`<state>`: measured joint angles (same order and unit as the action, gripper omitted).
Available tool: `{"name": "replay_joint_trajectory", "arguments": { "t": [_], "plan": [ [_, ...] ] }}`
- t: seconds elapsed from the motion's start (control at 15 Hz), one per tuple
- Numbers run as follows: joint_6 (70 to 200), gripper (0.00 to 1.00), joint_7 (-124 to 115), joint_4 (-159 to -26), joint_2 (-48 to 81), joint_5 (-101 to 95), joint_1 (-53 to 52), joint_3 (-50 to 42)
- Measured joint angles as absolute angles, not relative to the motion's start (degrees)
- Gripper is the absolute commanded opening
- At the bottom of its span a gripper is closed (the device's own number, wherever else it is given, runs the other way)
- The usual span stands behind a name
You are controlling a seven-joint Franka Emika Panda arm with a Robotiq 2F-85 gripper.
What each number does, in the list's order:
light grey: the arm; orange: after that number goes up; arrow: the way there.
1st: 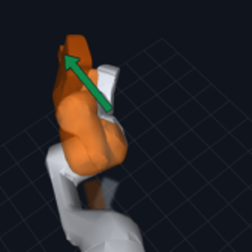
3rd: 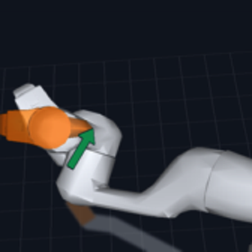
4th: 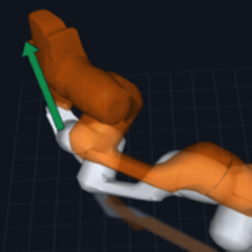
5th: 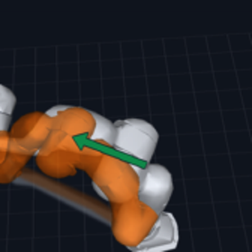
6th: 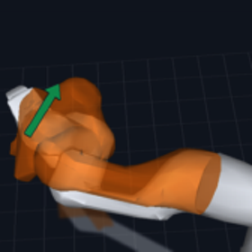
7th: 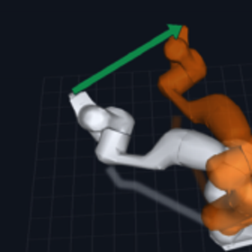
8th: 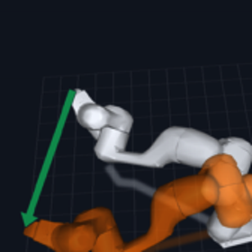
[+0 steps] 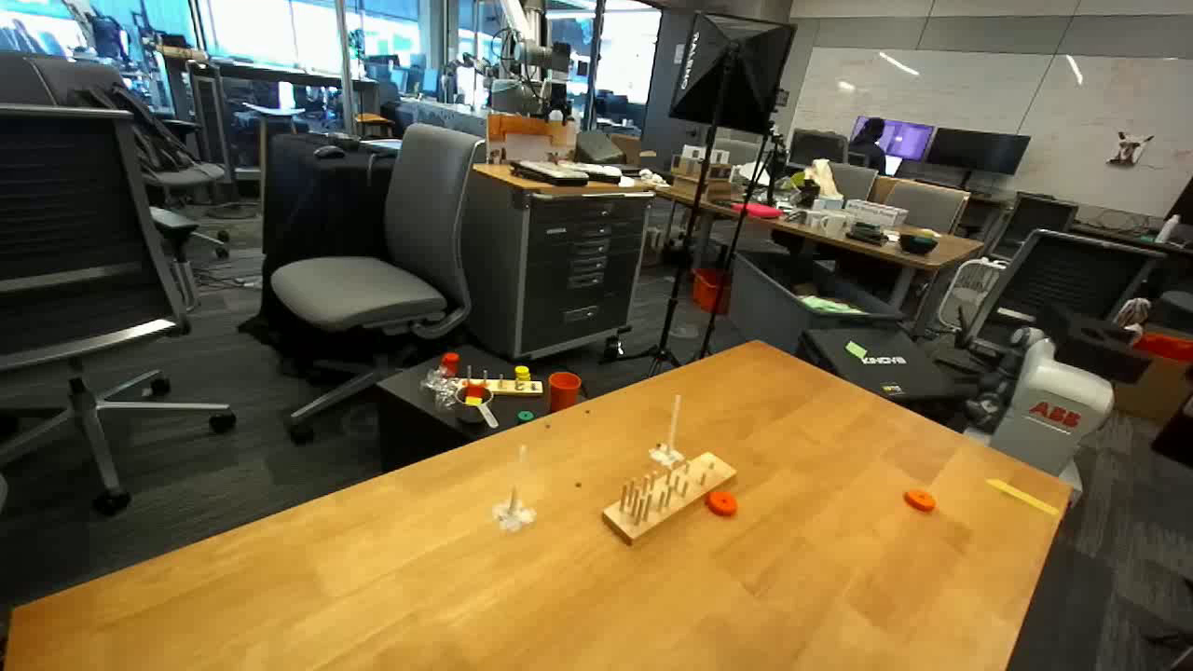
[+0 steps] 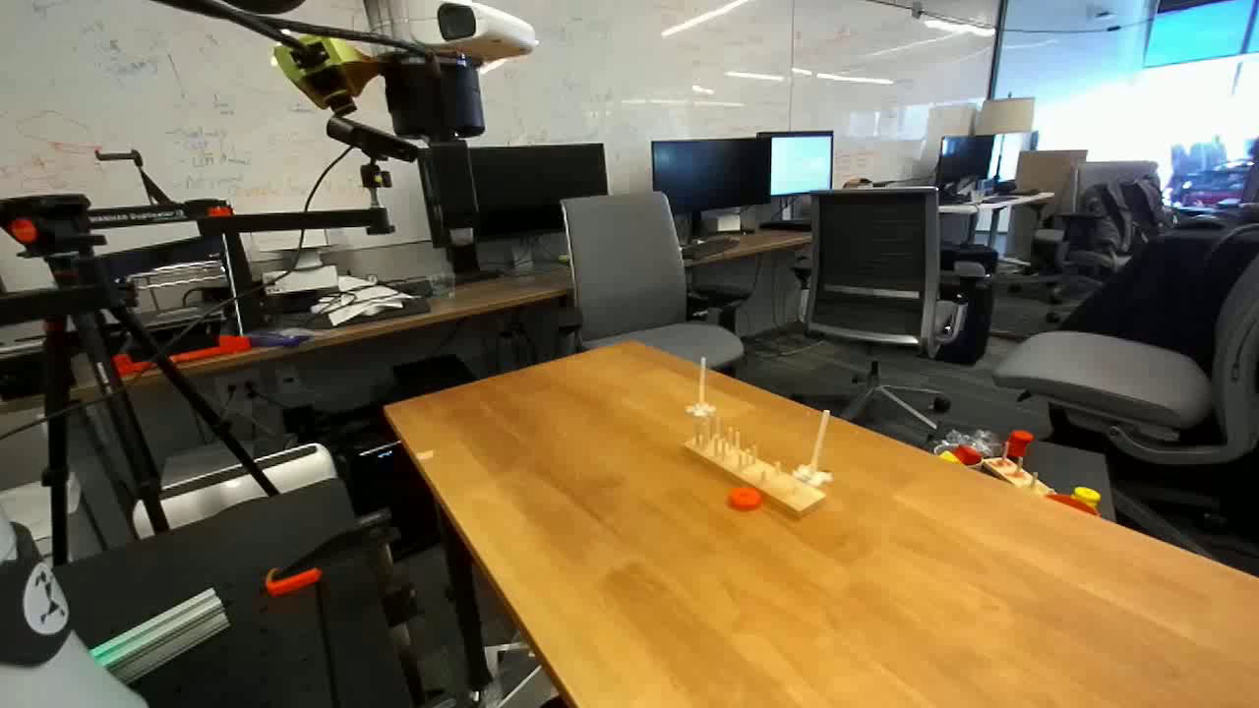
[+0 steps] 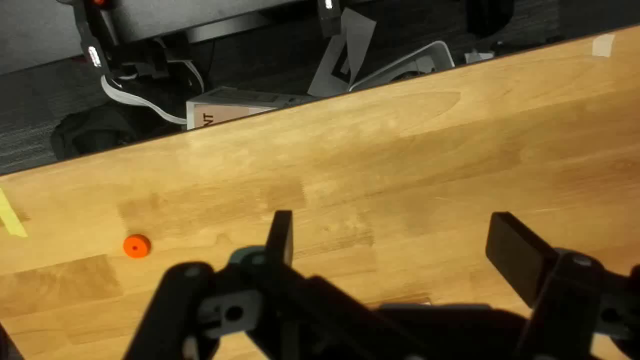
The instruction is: Place the orange ring on the left side of the table on the wooden stand, stack the ring on the right on top of the other orange ring
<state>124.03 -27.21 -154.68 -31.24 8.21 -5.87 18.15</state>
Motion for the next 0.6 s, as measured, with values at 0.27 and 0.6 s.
{"name": "replay_joint_trajectory", "arguments": {
  "t": [0.27,0.6],
  "plan": [
    [124.1,1.00,-27.2,-154.7,-30.7,8.1,-5.8,17.8],
    [127.1,1.00,-28.2,-153.6,-24.0,6.5,-2.5,16.5]
  ]
}}
